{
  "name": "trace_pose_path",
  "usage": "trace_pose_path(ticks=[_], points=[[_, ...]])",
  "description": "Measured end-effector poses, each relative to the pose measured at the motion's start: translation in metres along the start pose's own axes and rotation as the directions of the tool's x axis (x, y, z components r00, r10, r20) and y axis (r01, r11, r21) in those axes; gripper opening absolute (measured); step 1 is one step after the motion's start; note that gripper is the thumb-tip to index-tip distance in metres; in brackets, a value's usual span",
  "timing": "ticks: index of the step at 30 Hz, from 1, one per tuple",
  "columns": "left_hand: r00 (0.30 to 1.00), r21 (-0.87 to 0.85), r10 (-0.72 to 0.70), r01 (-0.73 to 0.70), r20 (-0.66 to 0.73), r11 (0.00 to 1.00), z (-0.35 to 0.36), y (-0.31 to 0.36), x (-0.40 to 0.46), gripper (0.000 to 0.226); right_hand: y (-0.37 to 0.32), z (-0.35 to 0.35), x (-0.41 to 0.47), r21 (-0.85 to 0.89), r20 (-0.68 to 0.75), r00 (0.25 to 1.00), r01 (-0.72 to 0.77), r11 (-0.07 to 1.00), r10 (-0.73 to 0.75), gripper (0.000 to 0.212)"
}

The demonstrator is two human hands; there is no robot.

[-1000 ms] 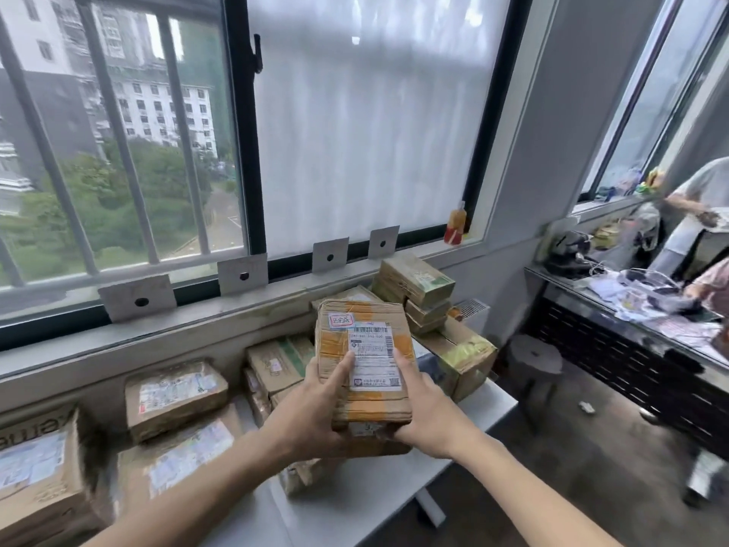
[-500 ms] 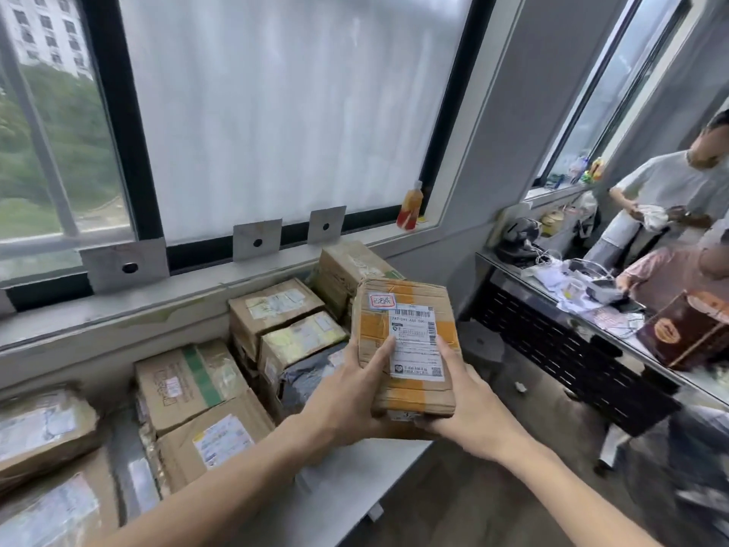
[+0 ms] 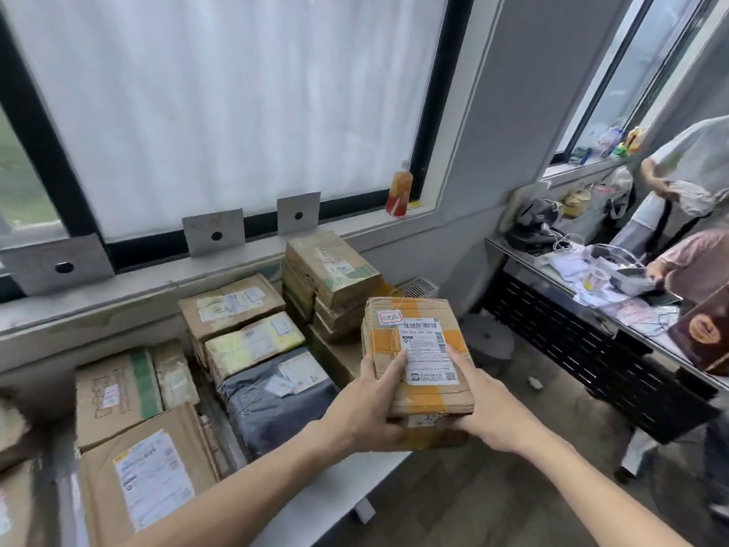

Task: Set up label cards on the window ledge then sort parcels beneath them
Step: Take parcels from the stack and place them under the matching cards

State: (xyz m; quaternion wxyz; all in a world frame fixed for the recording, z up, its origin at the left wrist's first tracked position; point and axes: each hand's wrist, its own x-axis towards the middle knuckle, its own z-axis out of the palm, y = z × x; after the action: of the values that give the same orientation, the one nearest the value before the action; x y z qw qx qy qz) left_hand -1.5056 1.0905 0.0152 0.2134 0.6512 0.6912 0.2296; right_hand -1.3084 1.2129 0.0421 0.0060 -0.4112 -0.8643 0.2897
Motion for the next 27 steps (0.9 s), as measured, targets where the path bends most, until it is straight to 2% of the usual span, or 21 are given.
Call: trace_pose_path(ticks=[6,11,16,23,25,27], points=[[0.993,-0.008,-0.109,0.109,-0.034,0.994,0.025,0.019,0.031,0.104,0.051,-0.043,0.049,-0.023,0.18,0.977,0.118,0.993,-0.112,0.108],[0.972,-0.006,-0.224,0.224,-0.077,0.975,0.043,0.027,0.044,0.102,0.059,-0.063,0.079,-0.004,0.299,0.927,0.237,0.972,-0.225,0.104],[0.957,-0.004,-0.24,0.242,-0.167,0.97,0.037,0.02,0.049,0.103,0.067,-0.08,0.121,-0.024,0.33,0.895,0.326,0.945,-0.3,0.101],[0.893,0.059,-0.257,0.299,-0.369,0.953,0.016,-0.006,0.065,0.105,0.075,-0.101,0.162,0.0,0.329,0.859,0.415,0.91,-0.392,0.077],[0.876,0.029,-0.298,0.334,-0.38,0.942,0.003,-0.02,0.071,0.11,0.077,-0.108,0.167,0.037,0.348,0.846,0.418,0.908,-0.404,0.074],[0.885,-0.051,-0.33,0.333,-0.328,0.942,-0.011,-0.03,0.076,0.116,0.078,-0.116,0.171,0.084,0.387,0.827,0.408,0.909,-0.407,0.074]])
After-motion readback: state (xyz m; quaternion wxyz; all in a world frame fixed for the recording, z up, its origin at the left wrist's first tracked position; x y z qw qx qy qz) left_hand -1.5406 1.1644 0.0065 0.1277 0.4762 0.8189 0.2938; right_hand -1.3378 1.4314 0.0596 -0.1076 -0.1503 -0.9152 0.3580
